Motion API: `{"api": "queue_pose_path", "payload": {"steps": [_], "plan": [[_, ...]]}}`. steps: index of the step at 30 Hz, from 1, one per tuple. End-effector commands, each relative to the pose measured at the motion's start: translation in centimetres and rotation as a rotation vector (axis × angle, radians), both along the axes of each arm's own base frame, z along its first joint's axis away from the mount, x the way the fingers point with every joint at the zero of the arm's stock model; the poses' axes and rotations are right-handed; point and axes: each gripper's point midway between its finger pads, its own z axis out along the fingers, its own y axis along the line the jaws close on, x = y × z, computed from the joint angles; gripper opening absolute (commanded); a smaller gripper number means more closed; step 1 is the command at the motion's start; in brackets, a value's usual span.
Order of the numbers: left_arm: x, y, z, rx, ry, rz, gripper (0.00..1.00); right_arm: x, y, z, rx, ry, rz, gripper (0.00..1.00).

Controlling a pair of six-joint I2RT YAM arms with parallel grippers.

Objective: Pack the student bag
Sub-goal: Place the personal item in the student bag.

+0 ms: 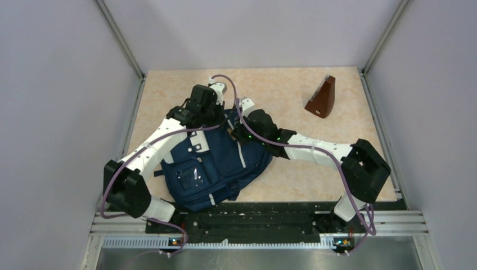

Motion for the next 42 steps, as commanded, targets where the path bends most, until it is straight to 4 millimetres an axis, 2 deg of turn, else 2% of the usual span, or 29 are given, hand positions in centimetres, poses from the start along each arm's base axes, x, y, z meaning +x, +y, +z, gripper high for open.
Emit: {"api": "queue_pose_path", "payload": {"steps": [1, 4, 6, 16, 19, 26, 33, 39, 41, 42], "plan": [[-0.4, -1.2, 4.5, -0.096, -0.126, -0.07, 0.0, -0.3, 0.2, -1.0, 0.016, 0.097, 0.036, 0.0], [-0.6, -1.5, 4.6, -0.111, -0.127, -0.089, 0.0, -1.4, 0.3, -1.8, 0.07, 0.171, 0.089, 0.0], [-0.7, -1.7, 4.6, -0.118, -0.124, -0.097, 0.0, -1.8, 0.7, -1.6, 0.126, 0.186, 0.123, 0.0], [-0.8, -1.9, 4.6, -0.125, -0.123, -0.104, 0.0, -2.5, 2.5, -1.3, 0.177, 0.214, 0.222, 0.0], [-0.7, -1.8, 4.6, -0.121, -0.124, -0.1, 0.0, -2.4, 2.2, -0.6, 0.174, 0.192, 0.216, 0.09], [-0.2, -1.2, 4.2, -0.095, -0.123, -0.061, 0.0, -2.1, 0.7, 0.7, 0.152, 0.132, 0.173, 0.32], [0.0, -0.7, 4.2, -0.086, -0.126, -0.037, 0.0, -2.7, -0.9, 2.9, 0.145, 0.08, 0.152, 0.46], [0.3, -0.3, 4.0, -0.081, -0.122, -0.017, 0.0, -2.8, -4.3, 3.9, 0.101, 0.05, 0.058, 0.56], [0.4, -0.1, 4.0, -0.077, -0.121, -0.01, 0.0, -2.3, -6.2, 4.1, 0.091, 0.048, -0.003, 0.57], [0.4, -0.1, 4.0, -0.076, -0.121, -0.009, 0.0, -2.1, -7.6, 3.5, 0.073, 0.072, -0.048, 0.57]]}}
